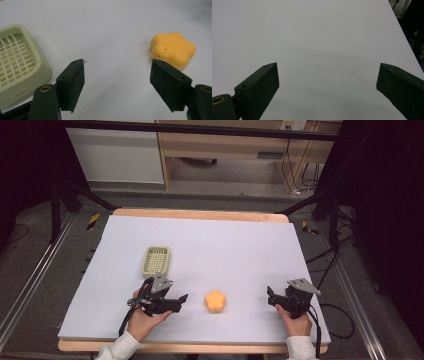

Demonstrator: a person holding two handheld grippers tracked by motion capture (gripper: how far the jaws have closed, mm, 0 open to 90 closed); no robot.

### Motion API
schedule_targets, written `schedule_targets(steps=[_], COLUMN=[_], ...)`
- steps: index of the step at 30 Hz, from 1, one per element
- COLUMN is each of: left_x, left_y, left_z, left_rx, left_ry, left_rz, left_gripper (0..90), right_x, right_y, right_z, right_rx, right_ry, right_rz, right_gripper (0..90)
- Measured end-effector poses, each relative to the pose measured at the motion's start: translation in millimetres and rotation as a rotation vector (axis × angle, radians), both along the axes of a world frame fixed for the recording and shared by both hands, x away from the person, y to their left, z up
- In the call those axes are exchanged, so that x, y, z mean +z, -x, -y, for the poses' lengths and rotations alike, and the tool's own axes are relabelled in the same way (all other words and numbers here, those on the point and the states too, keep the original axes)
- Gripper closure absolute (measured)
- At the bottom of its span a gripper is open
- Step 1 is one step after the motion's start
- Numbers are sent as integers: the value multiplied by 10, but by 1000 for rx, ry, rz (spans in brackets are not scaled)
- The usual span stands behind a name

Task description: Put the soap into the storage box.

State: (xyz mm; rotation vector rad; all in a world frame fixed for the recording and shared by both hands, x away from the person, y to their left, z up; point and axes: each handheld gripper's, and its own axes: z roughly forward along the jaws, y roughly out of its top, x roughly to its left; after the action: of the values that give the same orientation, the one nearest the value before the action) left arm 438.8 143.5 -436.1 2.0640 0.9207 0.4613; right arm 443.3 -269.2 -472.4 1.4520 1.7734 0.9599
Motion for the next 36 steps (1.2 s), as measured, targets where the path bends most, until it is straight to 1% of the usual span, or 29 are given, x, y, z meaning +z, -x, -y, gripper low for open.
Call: schedule_targets(steps=[13,24,25,36], left_x=[38,51,49,5], left_y=[-11,-10,-12,-27], left_z=[203,373,391,591], left_rx=[-67,-106,-109,-153], left_ry=[-14,-33,-29,-60], left_rz=[-17,-26,-30,-47], left_gripper=[272,267,267,256], right_x=[2,2,3,4], right_y=[-2,-6,-6,-9], right_z=[-6,-10,-10,-15], right_rx=[4,5,6,10], right_ry=[4,7,8,6], right_rz=[-1,-2,-2,-1], right_gripper=[50,51,51,51])
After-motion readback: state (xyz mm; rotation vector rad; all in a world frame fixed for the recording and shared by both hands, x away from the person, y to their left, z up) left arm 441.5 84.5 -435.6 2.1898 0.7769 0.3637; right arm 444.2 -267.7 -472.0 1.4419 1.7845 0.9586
